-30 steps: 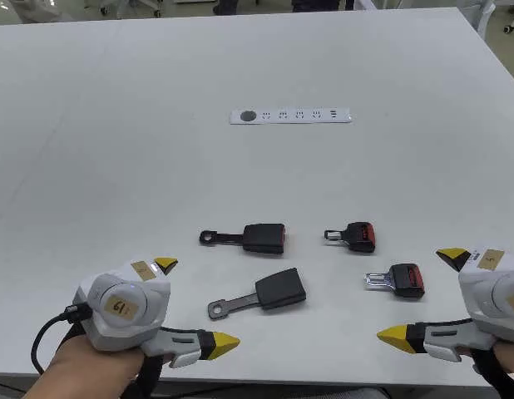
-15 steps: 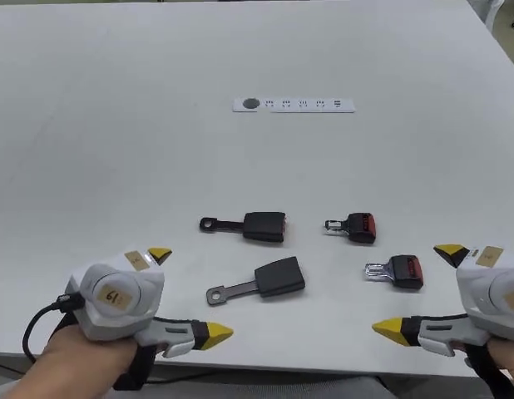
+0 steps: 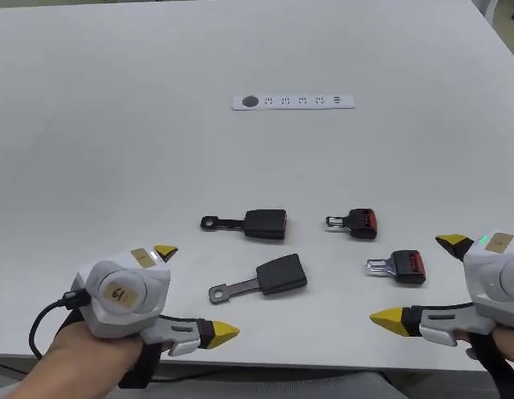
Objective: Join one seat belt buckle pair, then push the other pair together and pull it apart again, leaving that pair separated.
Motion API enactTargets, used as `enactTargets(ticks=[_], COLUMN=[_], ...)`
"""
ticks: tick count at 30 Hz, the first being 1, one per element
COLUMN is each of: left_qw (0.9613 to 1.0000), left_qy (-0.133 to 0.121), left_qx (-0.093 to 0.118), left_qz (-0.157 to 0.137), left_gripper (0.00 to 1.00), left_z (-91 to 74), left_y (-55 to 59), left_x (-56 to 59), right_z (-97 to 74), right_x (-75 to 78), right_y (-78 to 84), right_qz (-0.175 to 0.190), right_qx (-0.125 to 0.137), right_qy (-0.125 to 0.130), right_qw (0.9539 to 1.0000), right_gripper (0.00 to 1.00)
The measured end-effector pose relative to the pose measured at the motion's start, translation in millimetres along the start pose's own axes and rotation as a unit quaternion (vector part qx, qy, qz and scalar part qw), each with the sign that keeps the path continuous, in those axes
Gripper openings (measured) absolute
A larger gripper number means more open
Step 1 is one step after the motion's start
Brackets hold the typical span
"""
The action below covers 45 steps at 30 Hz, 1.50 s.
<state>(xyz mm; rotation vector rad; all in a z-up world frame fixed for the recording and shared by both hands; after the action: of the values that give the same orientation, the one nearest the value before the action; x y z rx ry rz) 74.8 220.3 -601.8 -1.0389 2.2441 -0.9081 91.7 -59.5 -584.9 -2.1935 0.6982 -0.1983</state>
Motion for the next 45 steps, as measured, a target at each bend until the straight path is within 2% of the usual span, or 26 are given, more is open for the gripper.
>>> enactTargets(ticks=[3,12,20,29,30,32,34,45], left_qw=[1.0000,0.9999,1.0000,1.0000,1.0000,1.0000,1.0000,1.0000], left_qy=[0.004,0.006,0.005,0.003,-0.004,-0.001,-0.002,0.001], left_qx=[0.000,-0.002,-0.002,-0.001,-0.001,-0.002,-0.002,0.000], left_qz=[-0.006,-0.009,-0.005,0.005,0.007,0.004,0.006,0.008], left_gripper=[0.97,0.99,0.99,0.99,0.99,0.97,0.97,0.96], left_z=[0.2,-0.7,-0.6,-1.4,-1.7,-1.6,-0.6,-0.5], left_y=[-1.2,-2.4,-3.0,-7.3,-7.9,-7.7,-7.3,-11.4], left_x=[2.4,6.0,3.2,2.2,-0.5,-2.7,-5.1,-2.6], right_z=[0.4,-0.3,-2.3,-0.5,-0.2,-0.2,0.1,-0.5], right_x=[-0.6,0.1,1.8,0.8,0.8,1.7,2.3,1.8], right_y=[1.5,6.1,6.7,3.2,2.2,0.9,1.8,0.0], right_qz=[-0.016,-0.023,-0.031,-0.036,-0.038,-0.050,-0.045,-0.039], right_qx=[-0.006,-0.019,-0.026,-0.020,-0.019,-0.019,-0.020,-0.019], right_qy=[0.003,0.007,0.005,-0.001,-0.002,0.000,-0.001,-0.002], right_qw=[0.9999,0.9995,0.9992,0.9992,0.9991,0.9986,0.9988,0.9991], right_gripper=[0.98,1.00,0.99,0.97,0.97,0.97,0.97,0.94])
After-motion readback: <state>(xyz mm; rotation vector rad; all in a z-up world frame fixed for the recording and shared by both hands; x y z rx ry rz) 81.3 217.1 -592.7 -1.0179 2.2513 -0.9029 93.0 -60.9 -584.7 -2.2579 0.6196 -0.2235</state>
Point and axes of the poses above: the centre of the closed fingertips' face, and the gripper's own axes: z roughly forward along the fingers, x roughly to its right, y roughly out of its underside, the point moved 2 cm from there along -z, roughly backward along the fingers, and after that the axes turned 12 degrees about -y, right-handed, at the moved point
